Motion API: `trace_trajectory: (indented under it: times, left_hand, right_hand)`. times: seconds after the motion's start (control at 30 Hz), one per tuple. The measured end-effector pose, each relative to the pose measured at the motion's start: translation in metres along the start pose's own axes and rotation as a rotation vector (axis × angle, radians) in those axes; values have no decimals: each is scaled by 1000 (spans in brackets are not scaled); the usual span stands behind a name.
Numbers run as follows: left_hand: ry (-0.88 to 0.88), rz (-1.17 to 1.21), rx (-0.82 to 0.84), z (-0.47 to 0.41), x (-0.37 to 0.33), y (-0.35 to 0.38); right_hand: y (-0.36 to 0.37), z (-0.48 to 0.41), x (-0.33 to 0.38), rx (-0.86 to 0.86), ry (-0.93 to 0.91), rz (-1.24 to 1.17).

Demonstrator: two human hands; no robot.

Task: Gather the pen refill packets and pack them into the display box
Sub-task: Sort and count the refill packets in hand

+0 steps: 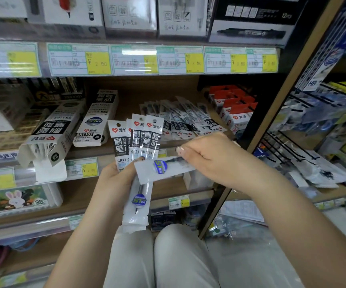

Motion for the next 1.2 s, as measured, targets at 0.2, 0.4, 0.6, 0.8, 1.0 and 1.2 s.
trace_trajectory:
  times: [0.2, 0.4, 0.6, 0.8, 1.0, 1.2]
  left_hand:
    - [-8, -44, 177, 9, 1, 10]
    - [-11, -101, 341, 18, -2, 23]
    - [30, -109, 359, 19, -4, 23]
    - [68, -53, 201, 21, -7, 22]
    - [73, -53, 185, 22, -9, 22]
    - [9, 54, 155, 24, -7, 21]
  right_hand:
    - [7, -7, 6, -94, -100, 334]
    - [12, -17, 14, -293, -247, 494]
    - [13, -18, 11, -387, -323, 430]
    - [19, -5, -6, -749, -173, 269]
    - [52, -7, -12, -387, 327, -1128]
    - [64, -11, -13, -304, 334, -1121]
Point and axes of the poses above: each hand's wrist, its own z-axis away from the middle knuckle, its own y-axis out of the palm, x = y × z, the point moved 3 cm from there along -z, towards the middle knuckle, and after that the axes turned 5 degrees about -y, right-handed, at the moved point
